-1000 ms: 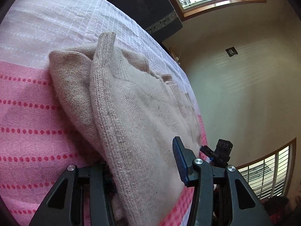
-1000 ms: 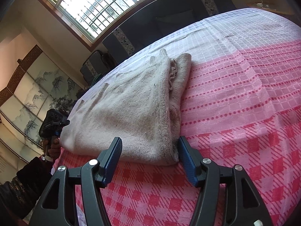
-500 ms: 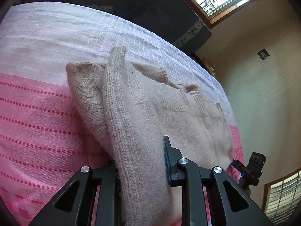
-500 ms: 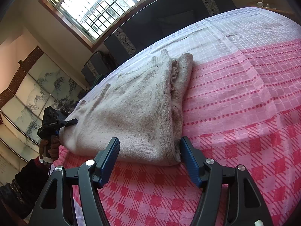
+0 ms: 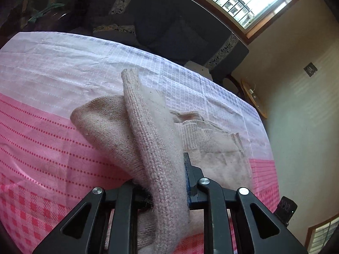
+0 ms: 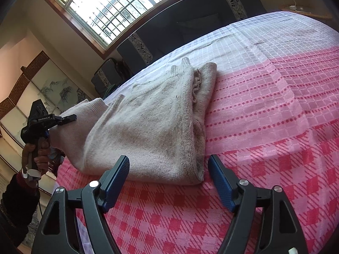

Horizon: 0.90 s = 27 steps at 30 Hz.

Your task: Fold small clothes

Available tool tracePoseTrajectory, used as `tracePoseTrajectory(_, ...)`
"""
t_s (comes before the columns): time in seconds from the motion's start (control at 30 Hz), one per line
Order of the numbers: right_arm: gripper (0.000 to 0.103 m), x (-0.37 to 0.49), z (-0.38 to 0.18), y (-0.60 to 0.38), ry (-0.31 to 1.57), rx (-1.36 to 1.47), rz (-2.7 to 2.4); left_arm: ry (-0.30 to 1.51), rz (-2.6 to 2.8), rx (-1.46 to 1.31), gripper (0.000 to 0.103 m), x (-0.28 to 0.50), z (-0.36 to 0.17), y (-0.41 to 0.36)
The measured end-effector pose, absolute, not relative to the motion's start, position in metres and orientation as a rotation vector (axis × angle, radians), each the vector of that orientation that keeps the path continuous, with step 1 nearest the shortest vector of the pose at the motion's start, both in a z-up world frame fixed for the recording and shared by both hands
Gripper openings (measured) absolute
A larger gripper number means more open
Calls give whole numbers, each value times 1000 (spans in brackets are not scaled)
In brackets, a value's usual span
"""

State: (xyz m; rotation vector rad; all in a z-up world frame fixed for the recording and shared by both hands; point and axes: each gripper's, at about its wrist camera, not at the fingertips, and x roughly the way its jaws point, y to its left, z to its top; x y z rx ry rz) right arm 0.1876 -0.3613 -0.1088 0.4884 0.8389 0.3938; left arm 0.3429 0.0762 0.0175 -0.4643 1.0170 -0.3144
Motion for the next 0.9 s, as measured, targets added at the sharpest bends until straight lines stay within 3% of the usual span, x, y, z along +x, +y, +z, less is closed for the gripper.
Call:
tracePoseTrajectory(0.2, 82, 188, -108, -361, 835, 474, 391, 1014, -302, -501, 20, 343, 29, 45)
tracePoseTrajectory(0.9, 86, 182, -106, -360, 829, 482, 411, 1042, -328, -460, 19, 349, 33, -82)
